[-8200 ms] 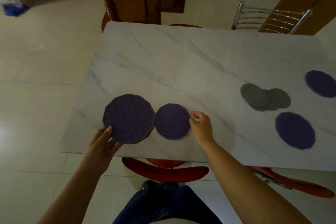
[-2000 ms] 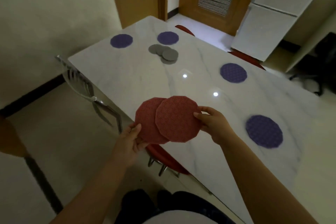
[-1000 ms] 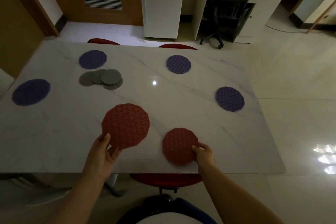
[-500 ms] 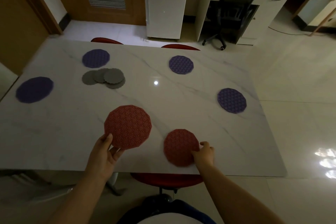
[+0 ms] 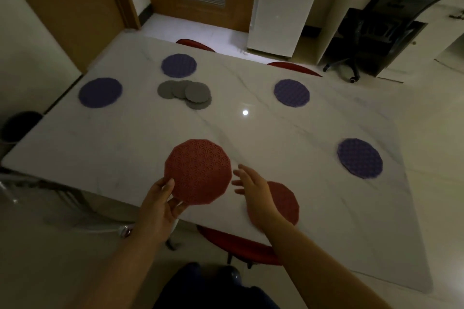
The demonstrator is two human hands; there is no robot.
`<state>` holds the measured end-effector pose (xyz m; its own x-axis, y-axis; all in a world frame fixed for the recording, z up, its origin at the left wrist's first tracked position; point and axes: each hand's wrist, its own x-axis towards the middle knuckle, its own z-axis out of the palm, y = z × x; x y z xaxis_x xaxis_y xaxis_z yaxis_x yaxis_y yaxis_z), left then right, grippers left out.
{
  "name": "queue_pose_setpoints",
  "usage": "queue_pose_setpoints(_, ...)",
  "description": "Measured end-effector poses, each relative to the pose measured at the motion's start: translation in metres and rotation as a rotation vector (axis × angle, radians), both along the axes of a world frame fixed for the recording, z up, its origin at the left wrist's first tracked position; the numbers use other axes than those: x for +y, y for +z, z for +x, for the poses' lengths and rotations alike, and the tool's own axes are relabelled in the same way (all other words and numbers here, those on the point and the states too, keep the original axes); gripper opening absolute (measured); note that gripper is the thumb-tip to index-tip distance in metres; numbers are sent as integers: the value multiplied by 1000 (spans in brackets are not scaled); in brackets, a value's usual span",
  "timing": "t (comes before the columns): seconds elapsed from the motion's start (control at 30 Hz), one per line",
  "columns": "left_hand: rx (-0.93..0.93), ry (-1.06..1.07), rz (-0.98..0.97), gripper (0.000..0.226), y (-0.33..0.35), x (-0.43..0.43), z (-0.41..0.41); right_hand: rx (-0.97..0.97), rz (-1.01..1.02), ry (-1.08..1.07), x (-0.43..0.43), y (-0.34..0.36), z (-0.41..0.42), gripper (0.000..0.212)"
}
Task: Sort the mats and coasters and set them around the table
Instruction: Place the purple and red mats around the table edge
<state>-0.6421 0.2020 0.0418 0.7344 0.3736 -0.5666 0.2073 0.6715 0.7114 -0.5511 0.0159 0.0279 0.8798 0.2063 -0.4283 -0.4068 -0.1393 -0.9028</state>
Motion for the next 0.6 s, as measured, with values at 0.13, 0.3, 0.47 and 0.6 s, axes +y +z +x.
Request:
queue_pose_setpoints(0.13,12,-25,19,25,-1,12,-4,-67,-15,46,32,5,1,34)
queue_pose_setpoints(0.3,10,-67,182,14,6,65,7,-89,-112,13,76,4,6,31)
queue_pose_setpoints(0.47,129,-240,385,20,4,163,20,-47,-190,-46,152,-1,5,26)
queue_pose_setpoints(0.6,207,-452,513,28,-5,236,34,42,-318,-52,214,-20,-6,23)
